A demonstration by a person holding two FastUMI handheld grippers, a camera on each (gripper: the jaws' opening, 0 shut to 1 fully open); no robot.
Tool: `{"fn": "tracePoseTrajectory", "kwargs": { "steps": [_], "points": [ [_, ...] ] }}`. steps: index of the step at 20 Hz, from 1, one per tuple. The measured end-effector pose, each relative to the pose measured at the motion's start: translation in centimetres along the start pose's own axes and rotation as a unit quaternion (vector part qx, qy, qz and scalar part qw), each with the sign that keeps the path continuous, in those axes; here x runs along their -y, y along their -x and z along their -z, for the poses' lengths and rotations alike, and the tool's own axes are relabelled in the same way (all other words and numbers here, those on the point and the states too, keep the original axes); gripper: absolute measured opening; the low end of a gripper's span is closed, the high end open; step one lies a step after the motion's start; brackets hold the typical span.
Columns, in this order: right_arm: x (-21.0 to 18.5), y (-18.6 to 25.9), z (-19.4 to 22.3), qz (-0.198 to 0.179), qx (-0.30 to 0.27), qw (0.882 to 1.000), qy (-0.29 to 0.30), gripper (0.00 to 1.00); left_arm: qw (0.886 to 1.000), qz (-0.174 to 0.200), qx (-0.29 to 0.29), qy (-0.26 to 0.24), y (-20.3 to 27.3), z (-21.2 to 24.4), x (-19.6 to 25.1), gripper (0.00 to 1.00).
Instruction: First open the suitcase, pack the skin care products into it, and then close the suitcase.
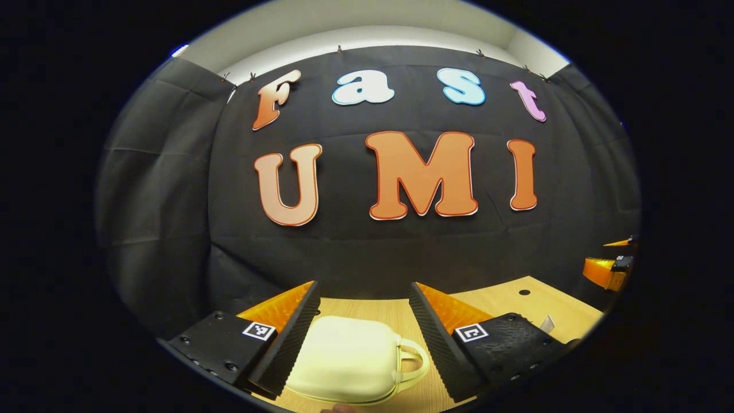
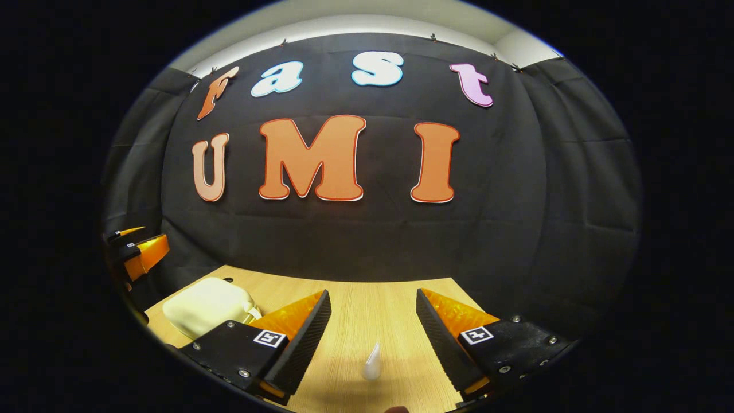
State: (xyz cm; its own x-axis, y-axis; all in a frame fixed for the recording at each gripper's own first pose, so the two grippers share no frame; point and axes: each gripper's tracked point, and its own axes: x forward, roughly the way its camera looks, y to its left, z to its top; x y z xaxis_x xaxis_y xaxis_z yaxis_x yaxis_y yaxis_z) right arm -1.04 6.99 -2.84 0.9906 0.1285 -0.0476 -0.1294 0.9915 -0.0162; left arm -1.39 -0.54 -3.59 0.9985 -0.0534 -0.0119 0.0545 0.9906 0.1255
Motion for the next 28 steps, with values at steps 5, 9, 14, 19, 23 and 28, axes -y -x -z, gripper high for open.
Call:
{"fn": "tracePoseTrajectory", "kwargs": {
  "steps": [5,9,14,19,23,28],
  "points": [
    [0.8,0.1,1.2,0.006,-0.009,1.000,0.004,0.95,0.996,0.015,-0.009,-0.089,0.0,1.5,1.7,0.97],
    [2.0,0.1,3.0,0.016,-0.026,1.000,-0.008,0.95,0.975,0.048,-0.038,-0.213,0.3,5.3,4.3,0.99],
    [4.6,0.4,5.8,0.040,-0.054,0.997,-0.027,0.95,0.907,0.108,-0.070,-0.401,0.5,12.9,7.5,0.98],
    [8.1,1.2,8.7,0.074,-0.085,0.993,-0.046,0.95,0.826,0.141,-0.102,-0.536,0.1,20.7,9.6,0.99],
    [10.6,1.9,10.3,0.103,-0.102,0.987,-0.067,0.95,0.790,0.143,-0.130,-0.582,-1.4,23.9,10.4,0.98],
    [13.3,2.9,11.7,0.135,-0.114,0.981,-0.074,0.95,0.775,0.131,-0.143,-0.602,-3.8,25.1,10.1,0.94]
  ]
}}
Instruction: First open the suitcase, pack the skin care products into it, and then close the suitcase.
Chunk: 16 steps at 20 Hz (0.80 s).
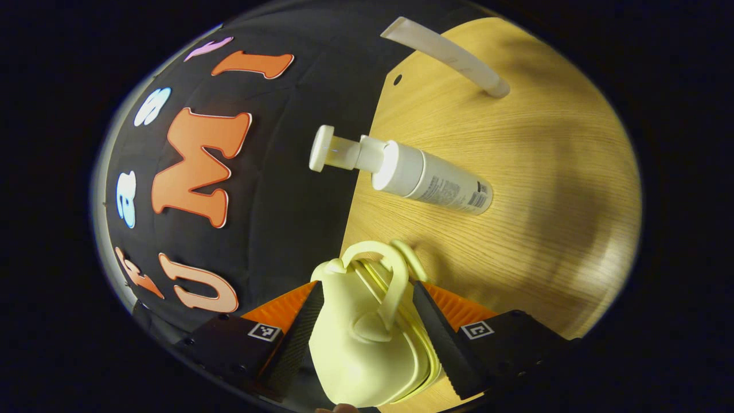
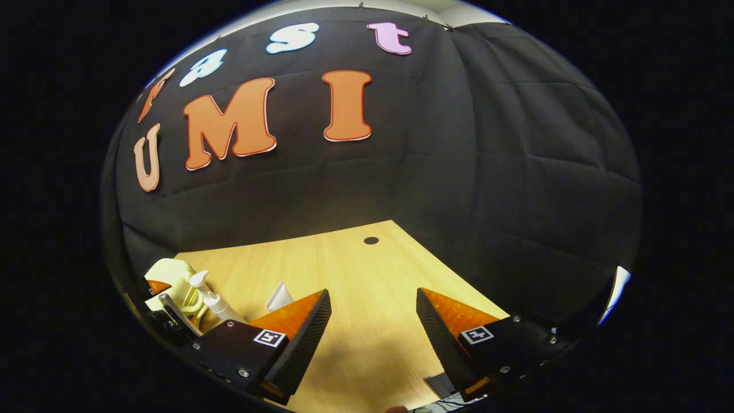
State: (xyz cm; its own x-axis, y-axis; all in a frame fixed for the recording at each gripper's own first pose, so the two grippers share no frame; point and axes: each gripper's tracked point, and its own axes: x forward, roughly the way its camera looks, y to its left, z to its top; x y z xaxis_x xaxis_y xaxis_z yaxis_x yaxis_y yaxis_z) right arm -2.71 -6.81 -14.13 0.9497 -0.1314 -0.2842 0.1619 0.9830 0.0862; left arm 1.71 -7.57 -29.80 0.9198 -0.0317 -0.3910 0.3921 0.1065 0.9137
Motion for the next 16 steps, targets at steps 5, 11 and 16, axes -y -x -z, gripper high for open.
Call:
{"fn": "tracePoseTrajectory", "kwargs": {
  "steps": [5,11,16],
  "points": [
    [1.3,0.2,0.4,0.021,-0.005,1.000,-0.005,0.95,1.000,0.019,-0.024,-0.003,-1.8,0.6,0.7,0.98],
    [-0.2,0.3,-0.7,0.008,0.002,1.000,-0.002,0.95,0.998,0.057,-0.025,0.024,-2.5,-0.5,2.1,0.18],
    [-3.6,-0.1,-3.7,-0.026,0.016,1.000,0.005,0.95,0.972,0.106,-0.037,0.208,-1.0,-1.7,-1.8,0.05]
  ]
}}
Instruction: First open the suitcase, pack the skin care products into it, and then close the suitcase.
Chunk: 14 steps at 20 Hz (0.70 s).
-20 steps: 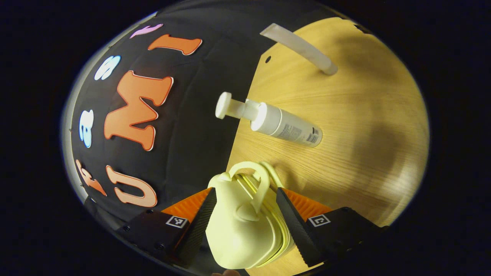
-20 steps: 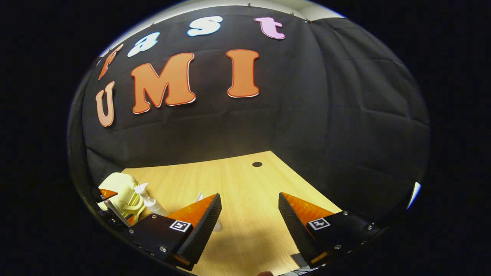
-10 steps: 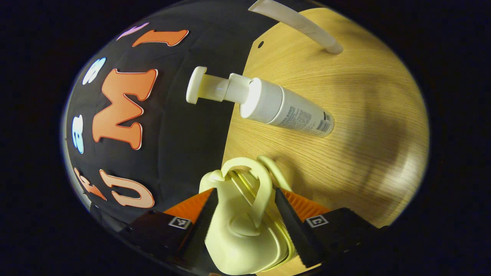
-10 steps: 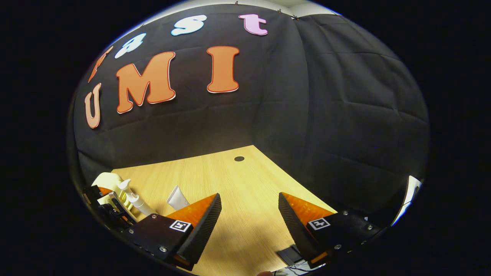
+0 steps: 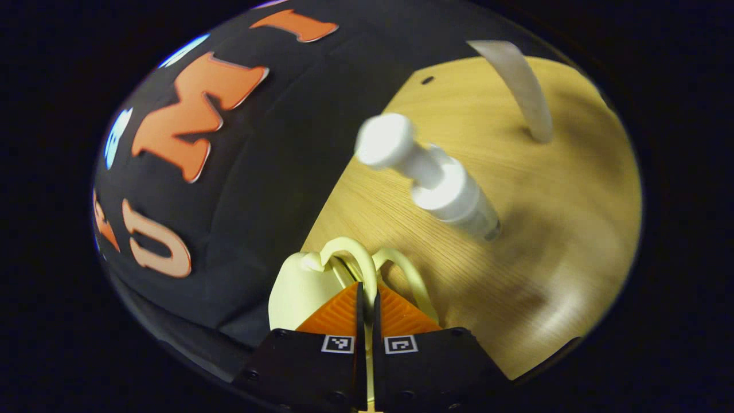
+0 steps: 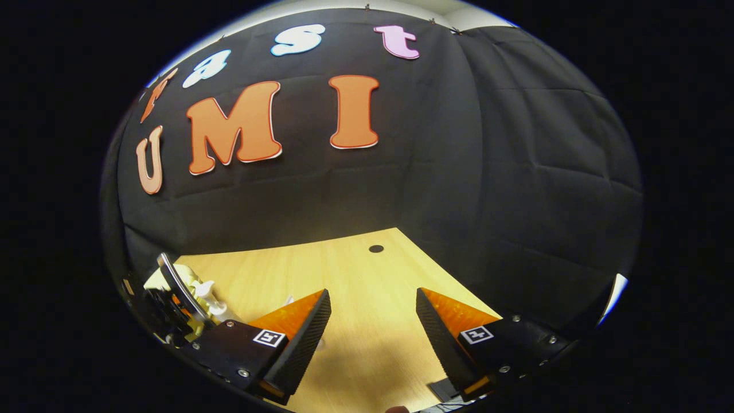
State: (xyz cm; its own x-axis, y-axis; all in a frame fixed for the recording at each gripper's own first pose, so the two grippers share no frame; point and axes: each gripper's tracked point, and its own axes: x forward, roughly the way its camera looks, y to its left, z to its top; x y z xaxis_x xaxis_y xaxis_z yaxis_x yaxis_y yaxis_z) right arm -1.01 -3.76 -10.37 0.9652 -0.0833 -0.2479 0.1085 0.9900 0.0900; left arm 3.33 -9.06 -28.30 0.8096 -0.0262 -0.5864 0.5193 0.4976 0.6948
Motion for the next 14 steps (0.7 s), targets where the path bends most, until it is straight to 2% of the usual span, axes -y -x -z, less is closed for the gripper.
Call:
{"fn": "tracePoseTrajectory", "kwargs": {
  "steps": [1,3,8,12,14],
  "points": [
    [-0.9,-0.2,-0.8,-0.008,0.006,1.000,0.001,0.95,0.999,0.023,0.003,0.047,0.6,-1.0,-0.7,0.05],
    [-2.9,-0.8,-2.6,-0.027,0.022,0.999,0.006,0.95,0.992,0.041,0.014,0.122,1.4,-1.7,-1.7,0.05],
    [-8.6,-1.8,-5.9,-0.068,0.049,0.996,0.013,0.95,0.973,0.066,0.031,0.219,2.1,-1.7,-3.6,0.05],
    [-13.0,-1.6,-7.7,-0.084,0.060,0.995,0.013,0.95,0.951,0.070,0.058,0.294,2.6,-1.8,-6.0,0.05],
    [-15.0,-1.2,-8.4,-0.086,0.064,0.994,0.010,0.95,0.936,0.094,0.078,0.330,2.7,-1.4,-6.5,0.05]
  ]
}}
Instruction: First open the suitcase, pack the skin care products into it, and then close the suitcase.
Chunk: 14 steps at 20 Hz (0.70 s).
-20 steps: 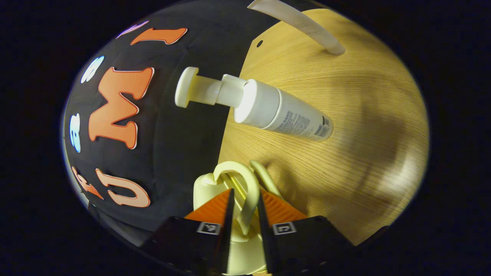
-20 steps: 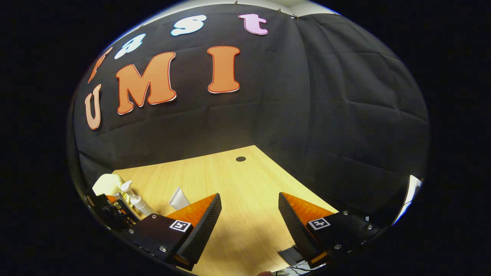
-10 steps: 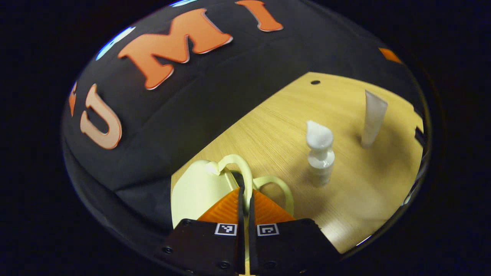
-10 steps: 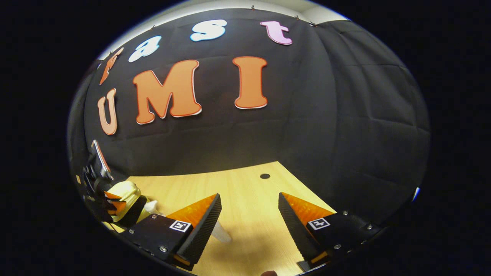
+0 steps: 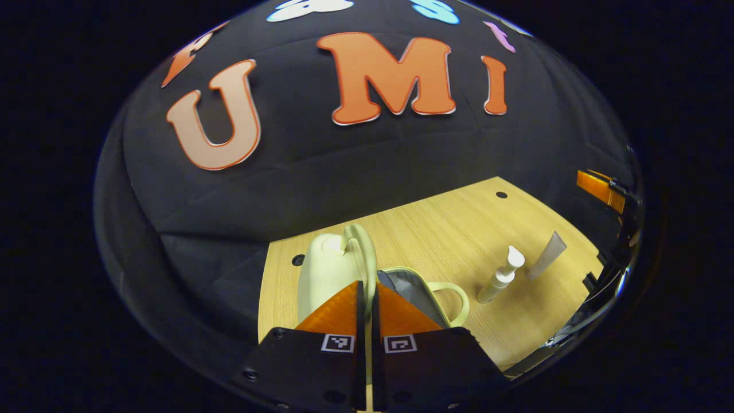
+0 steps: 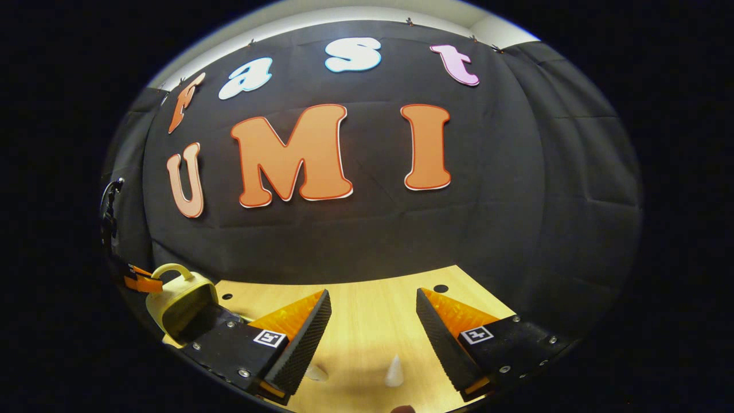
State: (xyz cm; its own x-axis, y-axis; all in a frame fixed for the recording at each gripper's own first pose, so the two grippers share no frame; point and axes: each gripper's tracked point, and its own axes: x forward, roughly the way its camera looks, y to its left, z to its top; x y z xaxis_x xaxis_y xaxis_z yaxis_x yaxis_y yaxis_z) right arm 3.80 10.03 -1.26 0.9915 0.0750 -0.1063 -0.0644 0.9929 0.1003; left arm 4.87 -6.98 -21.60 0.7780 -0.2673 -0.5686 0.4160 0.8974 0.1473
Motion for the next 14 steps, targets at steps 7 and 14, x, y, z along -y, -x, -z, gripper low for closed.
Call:
{"fn": "tracePoseTrajectory", "kwargs": {
  "steps": [7,14],
  "points": [
    [-5.7,1.1,-1.8,0.010,0.019,0.999,0.024,0.95,0.995,0.015,0.017,0.093,-0.4,1.3,-3.3,0.04],
    [-9.4,1.8,-1.0,0.010,0.011,1.000,0.022,0.95,0.982,-0.014,0.002,0.189,-1.5,2.6,-3.0,0.04]
  ]
}}
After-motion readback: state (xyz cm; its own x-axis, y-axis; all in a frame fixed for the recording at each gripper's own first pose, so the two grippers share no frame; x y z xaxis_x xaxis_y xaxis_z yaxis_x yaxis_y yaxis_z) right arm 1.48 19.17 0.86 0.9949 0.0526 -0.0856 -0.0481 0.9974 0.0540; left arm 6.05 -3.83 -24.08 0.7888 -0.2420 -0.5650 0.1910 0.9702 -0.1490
